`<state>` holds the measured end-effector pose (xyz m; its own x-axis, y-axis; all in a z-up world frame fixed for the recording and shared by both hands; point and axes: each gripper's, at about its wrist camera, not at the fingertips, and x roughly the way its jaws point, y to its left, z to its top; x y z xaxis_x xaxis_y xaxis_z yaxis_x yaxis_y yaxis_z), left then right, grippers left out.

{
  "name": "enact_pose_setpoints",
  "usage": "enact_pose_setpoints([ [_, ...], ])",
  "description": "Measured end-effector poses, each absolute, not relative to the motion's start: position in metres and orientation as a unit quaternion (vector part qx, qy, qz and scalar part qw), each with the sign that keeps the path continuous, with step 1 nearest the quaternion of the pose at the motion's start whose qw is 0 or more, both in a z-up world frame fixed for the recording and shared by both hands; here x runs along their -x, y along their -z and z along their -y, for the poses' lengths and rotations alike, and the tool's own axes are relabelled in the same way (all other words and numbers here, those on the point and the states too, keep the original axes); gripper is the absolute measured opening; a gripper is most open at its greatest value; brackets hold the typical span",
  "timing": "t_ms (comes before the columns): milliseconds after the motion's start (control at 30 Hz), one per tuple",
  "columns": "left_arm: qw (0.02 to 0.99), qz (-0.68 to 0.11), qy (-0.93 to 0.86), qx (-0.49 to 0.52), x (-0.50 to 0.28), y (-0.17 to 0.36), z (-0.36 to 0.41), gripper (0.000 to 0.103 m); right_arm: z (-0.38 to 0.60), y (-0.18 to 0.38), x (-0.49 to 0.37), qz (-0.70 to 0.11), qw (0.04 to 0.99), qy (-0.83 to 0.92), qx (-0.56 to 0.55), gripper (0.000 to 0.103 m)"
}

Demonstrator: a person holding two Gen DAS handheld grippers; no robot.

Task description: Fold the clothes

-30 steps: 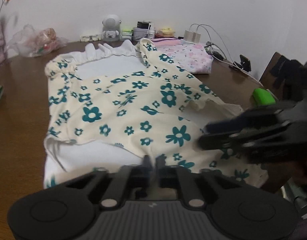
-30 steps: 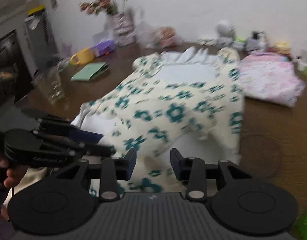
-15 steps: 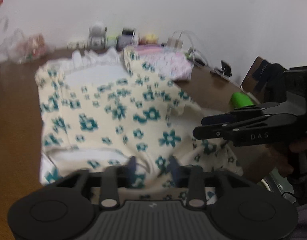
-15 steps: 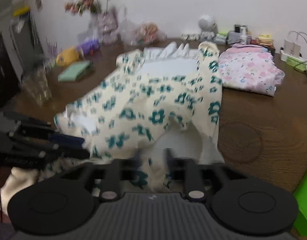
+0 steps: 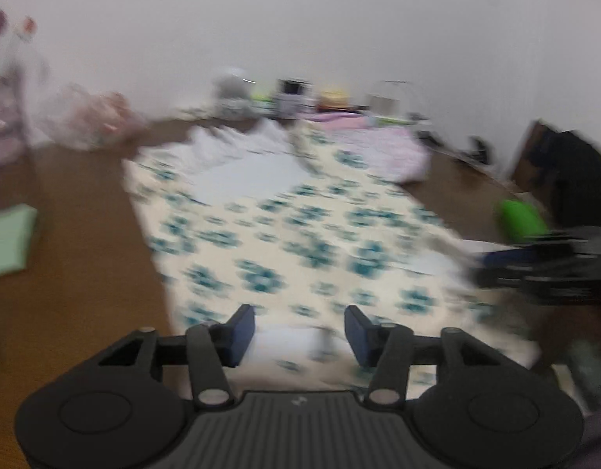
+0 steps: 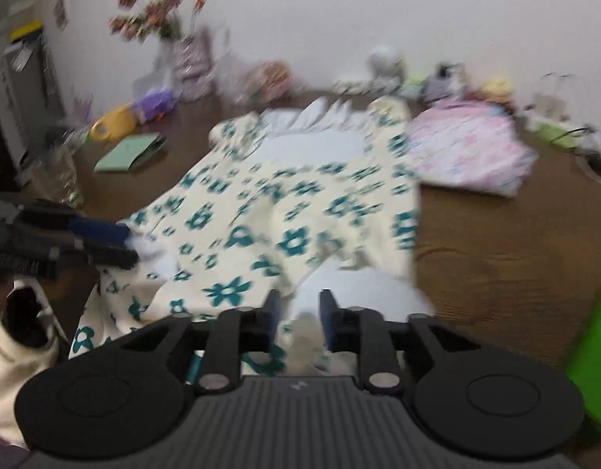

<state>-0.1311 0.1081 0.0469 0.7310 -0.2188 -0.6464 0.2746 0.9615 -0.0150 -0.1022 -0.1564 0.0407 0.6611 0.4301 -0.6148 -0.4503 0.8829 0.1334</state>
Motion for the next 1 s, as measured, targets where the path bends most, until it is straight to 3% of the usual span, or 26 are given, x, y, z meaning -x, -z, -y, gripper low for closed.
enact_pose_setpoints([
  [67, 0.933, -0.342, 0.100, -0.045, 0.128, -0.041, -0.108, 0.050, 0.166, -0.039, 0.108, -0.331, 0.916, -0.224, 0.013, 0.036],
  [133, 0.936, -0.343, 0.069, -0.044, 0.125, -0.032, -0.107, 0.050, 0.171, -0.034, 0.110, -0.331, 0.921, -0.202, 0.018, 0.049],
  [233, 0.938, -0.343, 0.023, -0.041, 0.121, -0.020, -0.105, 0.048, 0.177, -0.025, 0.106, -0.329, 0.927, -0.176, 0.021, 0.050],
  [333, 0.939, -0.342, -0.016, -0.040, 0.119, -0.010, -0.102, 0.027, 0.176, -0.016, 0.106, -0.329, 0.926, -0.183, 0.022, 0.046],
  [400, 0.940, -0.339, -0.021, -0.044, 0.123, -0.010, -0.096, 0.015, 0.173, -0.010, 0.109, -0.326, 0.926, -0.190, 0.027, 0.037],
  [433, 0.939, -0.341, -0.021, -0.049, 0.127, -0.010, -0.092, 0.005, 0.172, -0.007, 0.110, -0.325, 0.926, -0.192, 0.030, 0.023],
  [467, 0.937, -0.343, -0.018, -0.056, 0.132, -0.010, -0.087, 0.005, 0.173, -0.007, 0.110, -0.325, 0.926, -0.187, 0.036, 0.015],
  [533, 0.934, -0.352, -0.007, -0.065, 0.142, -0.012, -0.076, 0.005, 0.179, -0.009, 0.108, -0.330, 0.928, -0.168, 0.047, 0.011],
  [633, 0.926, -0.370, 0.054, -0.052, 0.160, -0.019, -0.059, 0.006, 0.198, -0.012, 0.102, -0.340, 0.929, -0.140, 0.045, 0.011],
  [733, 0.920, -0.372, 0.123, -0.001, 0.164, -0.033, -0.062, 0.014, 0.216, -0.019, 0.101, -0.343, 0.933, -0.099, 0.046, 0.014],
  [800, 0.929, -0.351, 0.116, 0.034, 0.153, -0.047, -0.082, 0.026, 0.220, -0.027, 0.105, -0.329, 0.939, -0.095, 0.041, 0.017],
  [833, 0.936, -0.336, 0.093, 0.035, 0.141, -0.052, -0.093, 0.040, 0.222, -0.031, 0.108, -0.321, 0.942, -0.094, 0.039, 0.019],
  [867, 0.943, -0.322, 0.070, 0.037, 0.129, -0.057, -0.103, 0.046, 0.218, -0.032, 0.110, -0.319, 0.941, -0.104, 0.038, 0.021],
  [1000, 0.941, -0.336, -0.036, 0.011, 0.048, -0.049, -0.131, 0.047, 0.190, -0.031, 0.118, -0.316, 0.932, -0.173, 0.036, 0.028],
])
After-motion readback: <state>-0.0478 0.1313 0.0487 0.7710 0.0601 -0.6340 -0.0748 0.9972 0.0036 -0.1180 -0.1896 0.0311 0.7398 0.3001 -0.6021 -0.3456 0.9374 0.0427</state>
